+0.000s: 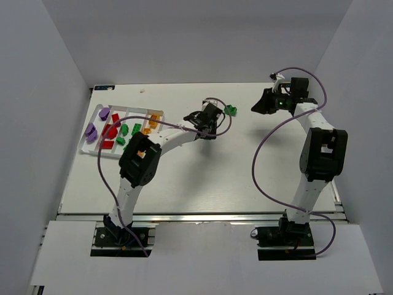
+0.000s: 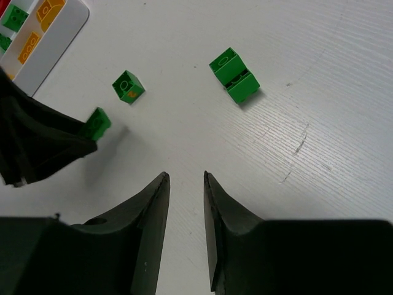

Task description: Sort the legos into containers by color

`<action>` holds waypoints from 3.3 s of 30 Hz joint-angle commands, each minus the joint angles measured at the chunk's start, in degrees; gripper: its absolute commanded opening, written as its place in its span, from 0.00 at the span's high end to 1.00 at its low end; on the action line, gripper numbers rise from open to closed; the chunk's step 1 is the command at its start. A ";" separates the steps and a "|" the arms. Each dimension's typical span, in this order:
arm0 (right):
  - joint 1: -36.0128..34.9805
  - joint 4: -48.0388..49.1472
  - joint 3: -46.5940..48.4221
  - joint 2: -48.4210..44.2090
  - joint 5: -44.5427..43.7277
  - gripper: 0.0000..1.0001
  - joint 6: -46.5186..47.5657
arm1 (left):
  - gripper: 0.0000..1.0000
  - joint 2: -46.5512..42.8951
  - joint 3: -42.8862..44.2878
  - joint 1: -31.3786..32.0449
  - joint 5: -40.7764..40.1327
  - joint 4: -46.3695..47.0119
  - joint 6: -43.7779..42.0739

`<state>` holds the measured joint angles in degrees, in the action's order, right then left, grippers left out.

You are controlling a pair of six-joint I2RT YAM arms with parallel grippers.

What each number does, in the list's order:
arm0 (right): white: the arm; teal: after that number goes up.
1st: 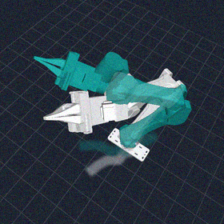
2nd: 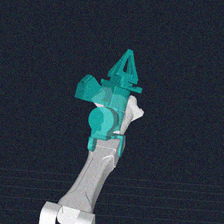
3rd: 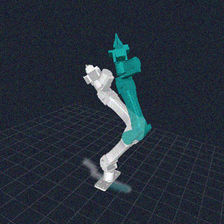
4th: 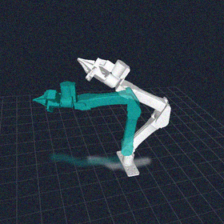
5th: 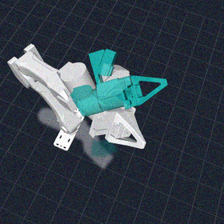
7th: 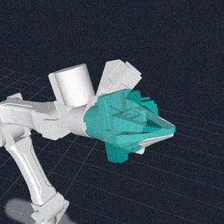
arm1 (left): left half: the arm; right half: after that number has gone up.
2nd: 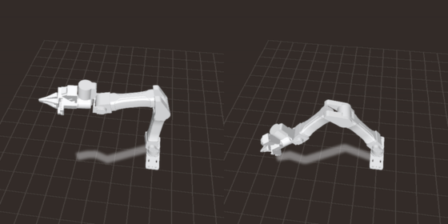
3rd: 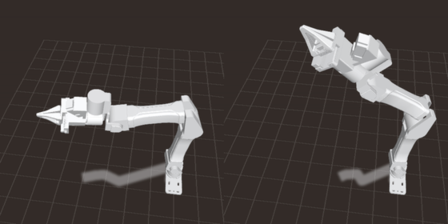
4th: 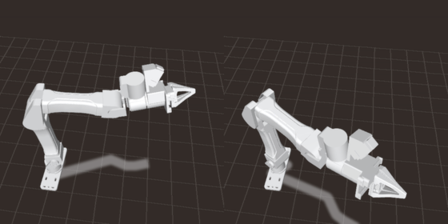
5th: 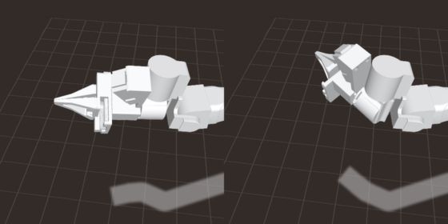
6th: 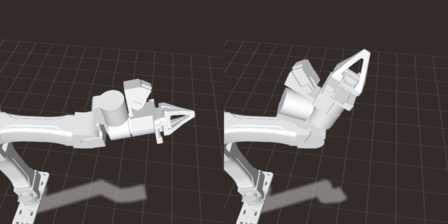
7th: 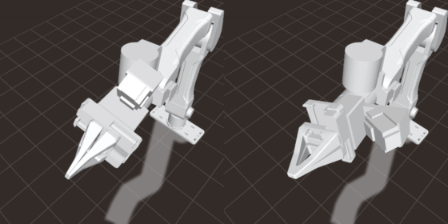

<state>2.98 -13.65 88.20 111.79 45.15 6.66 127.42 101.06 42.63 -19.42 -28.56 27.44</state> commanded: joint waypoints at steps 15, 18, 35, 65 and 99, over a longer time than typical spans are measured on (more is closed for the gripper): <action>-5.70 -13.14 -0.32 -3.59 9.25 0.83 22.85 | 0.93 -33.10 -23.71 -19.58 7.11 7.81 0.25; -7.37 -16.84 0.56 -3.59 9.87 0.83 28.14 | 0.93 -35.04 -25.64 -23.54 7.64 7.73 -0.98; -10.63 -17.11 -1.45 -4.03 6.80 0.90 27.53 | 0.90 -33.11 -27.76 -37.79 7.91 5.97 -6.70; -10.98 -15.01 11.70 3.42 -11.35 0.66 16.05 | 0.08 -29.66 -19.31 -39.29 7.73 1.48 -1.70; -14.23 -18.35 33.26 27.43 -16.93 0.14 46.61 | 0.02 -61.14 -49.29 -39.29 14.59 5.70 12.29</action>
<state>-11.00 -32.86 119.90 137.82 26.76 52.38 68.38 52.53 3.46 -5.58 -22.63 39.13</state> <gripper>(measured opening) 0.863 0.982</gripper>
